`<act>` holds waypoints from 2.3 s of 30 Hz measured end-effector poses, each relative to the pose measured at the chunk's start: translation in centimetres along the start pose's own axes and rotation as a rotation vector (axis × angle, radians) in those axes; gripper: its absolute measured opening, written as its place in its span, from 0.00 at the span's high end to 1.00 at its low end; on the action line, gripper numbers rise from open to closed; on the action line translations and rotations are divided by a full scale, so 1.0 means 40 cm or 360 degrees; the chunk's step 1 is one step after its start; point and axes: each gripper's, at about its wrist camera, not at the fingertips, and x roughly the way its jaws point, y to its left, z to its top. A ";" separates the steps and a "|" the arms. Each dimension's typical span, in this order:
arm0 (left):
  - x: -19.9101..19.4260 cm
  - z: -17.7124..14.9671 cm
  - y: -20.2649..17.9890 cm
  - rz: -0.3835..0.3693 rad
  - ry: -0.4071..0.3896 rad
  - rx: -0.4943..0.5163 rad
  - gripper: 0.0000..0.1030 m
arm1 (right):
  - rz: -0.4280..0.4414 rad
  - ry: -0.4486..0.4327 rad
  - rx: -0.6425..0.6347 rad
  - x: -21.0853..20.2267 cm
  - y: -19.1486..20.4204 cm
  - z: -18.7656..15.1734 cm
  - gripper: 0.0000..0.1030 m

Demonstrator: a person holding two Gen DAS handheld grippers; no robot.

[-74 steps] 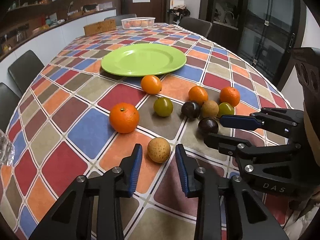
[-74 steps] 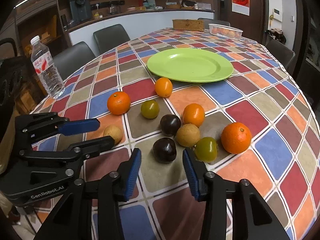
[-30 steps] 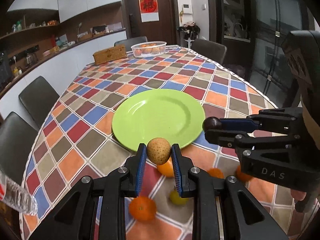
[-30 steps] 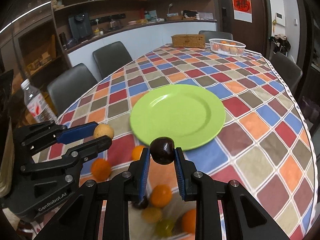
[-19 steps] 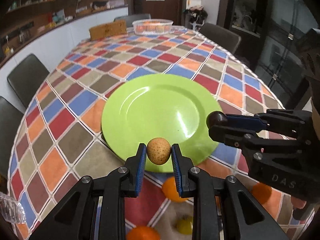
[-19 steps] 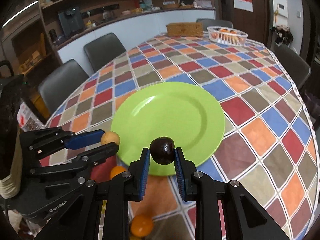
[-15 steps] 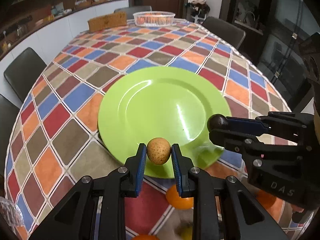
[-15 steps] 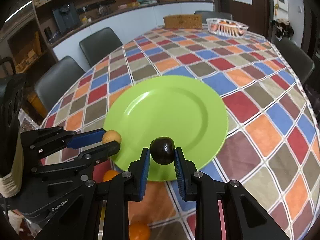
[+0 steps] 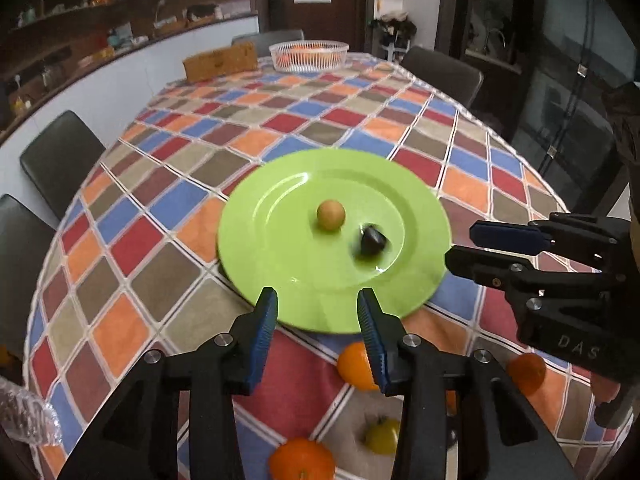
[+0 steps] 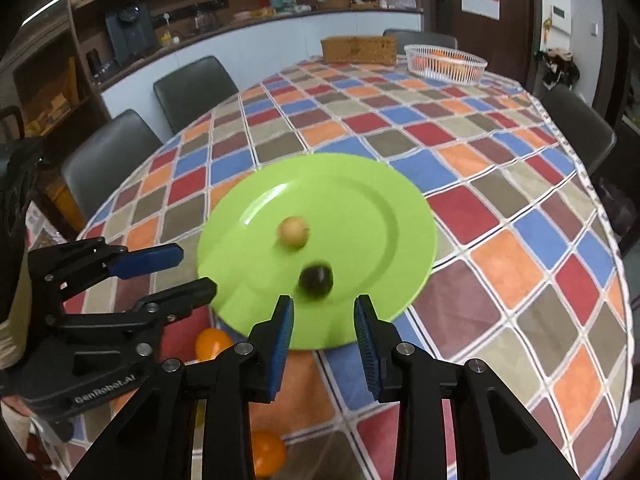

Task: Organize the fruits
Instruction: 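Withdraw both tools from the plate back toward the loose fruits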

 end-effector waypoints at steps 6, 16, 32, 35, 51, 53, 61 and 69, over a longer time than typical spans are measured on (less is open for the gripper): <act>-0.115 -0.031 -0.023 0.0019 -0.0141 0.0046 0.53 | -0.0001 -0.0112 -0.0020 -0.097 0.024 -0.033 0.62; -0.273 -0.118 -0.057 0.0034 -0.0329 0.0057 0.42 | -0.0009 -0.0277 -0.0005 -0.239 0.078 -0.117 0.56; -0.344 -0.271 -0.039 0.0205 -0.0406 0.0033 0.35 | -0.0128 -0.0294 0.0224 -0.300 0.112 -0.265 0.56; -0.341 -0.289 -0.037 0.0231 -0.0414 0.0060 0.35 | -0.0148 -0.0259 0.0267 -0.286 0.112 -0.291 0.56; -0.234 -0.320 -0.013 0.0216 -0.0287 0.0100 0.35 | -0.0197 -0.0140 0.0282 -0.210 0.114 -0.340 0.56; -0.217 -0.319 -0.007 0.0207 -0.0266 0.0096 0.35 | -0.0189 -0.0108 0.0273 -0.193 0.114 -0.341 0.56; -0.149 -0.311 0.003 0.0172 -0.0173 0.0093 0.35 | -0.0185 -0.0023 0.0259 -0.144 0.112 -0.347 0.56; -0.095 -0.297 0.001 0.0120 -0.0090 0.0083 0.39 | -0.0174 0.0030 0.0273 -0.116 0.099 -0.348 0.57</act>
